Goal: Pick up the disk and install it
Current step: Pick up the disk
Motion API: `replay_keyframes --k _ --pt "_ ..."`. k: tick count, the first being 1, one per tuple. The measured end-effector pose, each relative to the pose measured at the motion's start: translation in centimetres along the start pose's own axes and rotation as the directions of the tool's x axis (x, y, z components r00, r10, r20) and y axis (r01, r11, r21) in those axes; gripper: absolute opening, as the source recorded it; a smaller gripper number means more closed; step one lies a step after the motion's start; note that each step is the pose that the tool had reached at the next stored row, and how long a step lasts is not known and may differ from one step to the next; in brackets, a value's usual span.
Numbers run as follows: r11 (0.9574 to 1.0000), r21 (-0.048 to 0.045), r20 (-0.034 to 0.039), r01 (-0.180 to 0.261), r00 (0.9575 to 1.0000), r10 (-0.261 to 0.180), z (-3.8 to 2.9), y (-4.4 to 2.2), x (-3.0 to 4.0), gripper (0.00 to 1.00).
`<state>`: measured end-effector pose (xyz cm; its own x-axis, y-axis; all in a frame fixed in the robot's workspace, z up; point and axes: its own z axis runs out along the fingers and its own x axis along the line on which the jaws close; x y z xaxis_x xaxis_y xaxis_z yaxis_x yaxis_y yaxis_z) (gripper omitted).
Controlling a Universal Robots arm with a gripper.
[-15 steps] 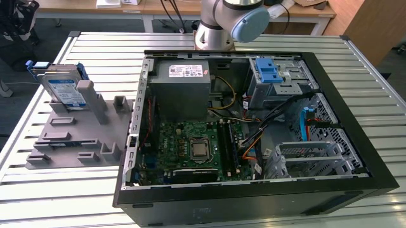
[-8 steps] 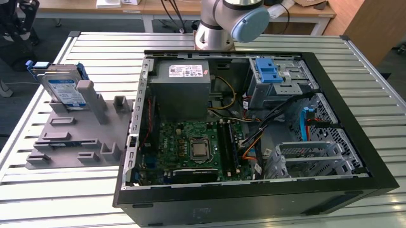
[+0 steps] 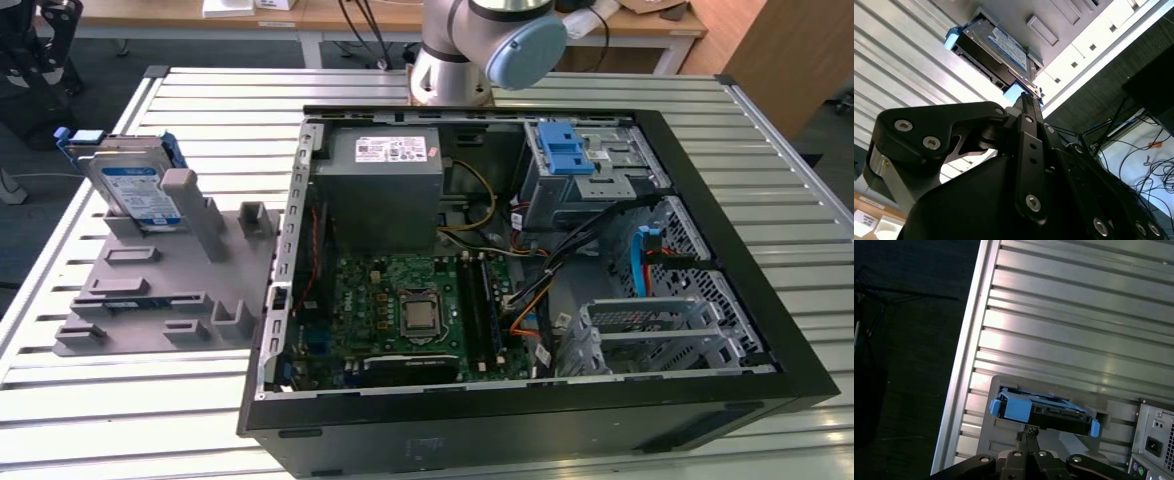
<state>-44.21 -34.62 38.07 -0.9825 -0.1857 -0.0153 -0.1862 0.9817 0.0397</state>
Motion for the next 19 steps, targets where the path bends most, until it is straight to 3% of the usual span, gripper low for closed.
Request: replay_keyframes --k 8,12,16,19 --pt "1.0000 0.0000 -0.0001 0.002 1.0000 -0.002 0.00 0.00 0.00 0.11" --pt "0.9982 -0.0010 -0.0023 0.060 0.9982 -0.060 0.01 0.00 0.00 0.11" --pt "0.9913 -0.0024 -0.0052 0.131 0.9913 -0.131 0.04 0.00 0.00 0.11" --pt "0.9825 -0.0035 -0.0071 0.186 0.9825 -0.186 0.08 0.00 0.00 0.11"
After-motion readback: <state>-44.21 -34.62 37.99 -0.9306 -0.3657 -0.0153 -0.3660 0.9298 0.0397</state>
